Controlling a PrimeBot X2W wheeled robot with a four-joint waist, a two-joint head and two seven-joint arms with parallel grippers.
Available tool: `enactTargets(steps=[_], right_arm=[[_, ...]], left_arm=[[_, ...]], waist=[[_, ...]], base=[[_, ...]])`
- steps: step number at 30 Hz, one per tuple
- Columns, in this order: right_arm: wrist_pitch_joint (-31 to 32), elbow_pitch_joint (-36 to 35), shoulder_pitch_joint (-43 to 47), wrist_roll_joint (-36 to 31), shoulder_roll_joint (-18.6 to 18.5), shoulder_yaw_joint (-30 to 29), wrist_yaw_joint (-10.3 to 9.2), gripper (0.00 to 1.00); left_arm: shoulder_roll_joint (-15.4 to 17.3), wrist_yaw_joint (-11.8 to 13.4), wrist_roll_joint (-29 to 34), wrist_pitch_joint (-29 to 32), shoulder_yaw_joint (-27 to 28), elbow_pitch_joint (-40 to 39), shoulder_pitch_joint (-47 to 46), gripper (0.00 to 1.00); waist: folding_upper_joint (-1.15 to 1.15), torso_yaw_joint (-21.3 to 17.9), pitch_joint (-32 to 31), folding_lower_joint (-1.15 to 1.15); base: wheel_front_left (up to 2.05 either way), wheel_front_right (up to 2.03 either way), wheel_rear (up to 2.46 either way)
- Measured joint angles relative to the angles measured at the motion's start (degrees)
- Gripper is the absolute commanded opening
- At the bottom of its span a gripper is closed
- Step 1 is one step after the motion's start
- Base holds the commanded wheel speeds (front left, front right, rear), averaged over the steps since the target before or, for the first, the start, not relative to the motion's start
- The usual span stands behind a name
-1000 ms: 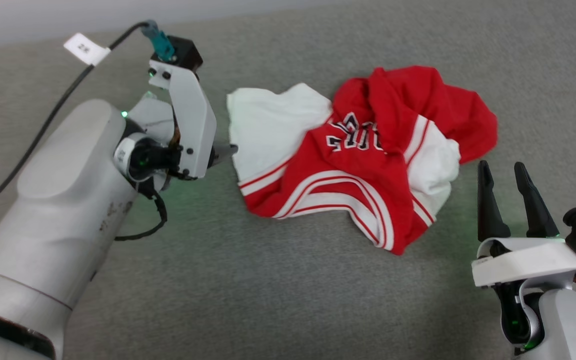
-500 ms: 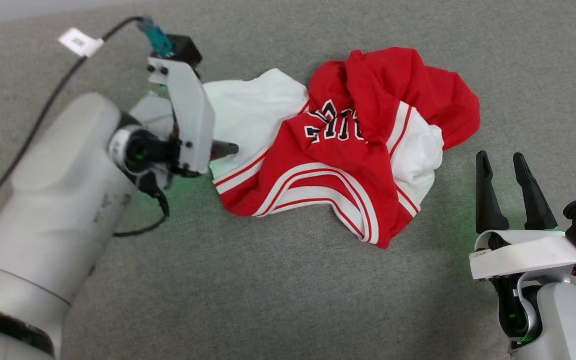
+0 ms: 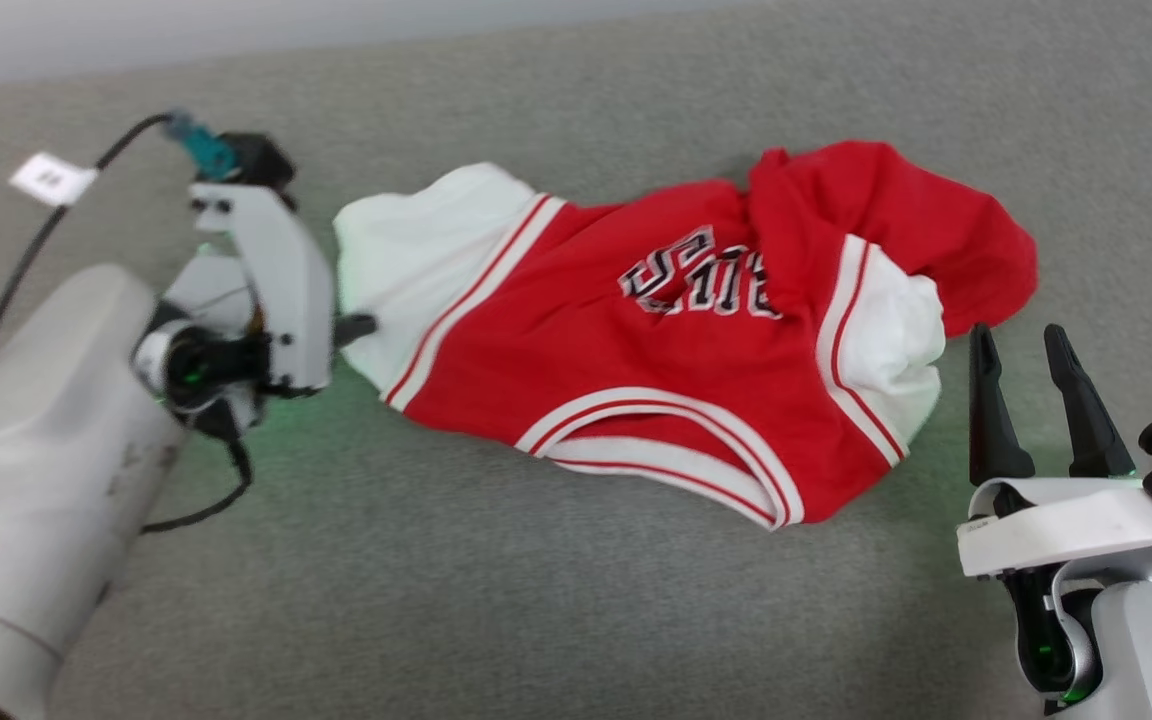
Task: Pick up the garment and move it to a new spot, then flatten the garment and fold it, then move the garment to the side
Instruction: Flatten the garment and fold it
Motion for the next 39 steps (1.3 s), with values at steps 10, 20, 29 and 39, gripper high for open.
enactTargets(steps=[10, 20, 29, 39], right_arm=[[0.0, 0.31, 0.52, -0.23, -1.13, 0.0, 0.0, 1.0], [0.66, 0.45, 0.82, -1.01, -3.76, 1.13, 0.0, 1.0], [7.66, -4.1, 1.7, -3.12, -12.96, 9.2, 0.01, 1.0], [23.38, -16.62, 2.07, 7.23, -38.23, 31.42, 0.01, 1.0]], left_arm=[[4.43, 0.25, -0.14, -1.79, 0.68, 2.53, 2.15, 0.0], [3.53, 0.24, 0.92, -7.21, 0.04, 1.81, 4.46, 1.0], [5.14, 0.18, 5.17, -26.59, 1.18, -4.98, 9.55, 1.0], [3.86, 7.7, 12.57, -52.75, 2.57, -16.48, 23.7, 1.0]], waist=[[0.0, 4.15, -2.99, 0.0], [0.0, 4.78, -4.5, 0.0], [0.0, 6.16, -6.45, 0.0], [0.0, 9.87, -8.09, 0.0]], base=[[0.0, 0.0, 0.0], [0.0, 0.0, 0.0], [0.0, 0.0, 0.0], [0.0, 0.0, 0.0]])
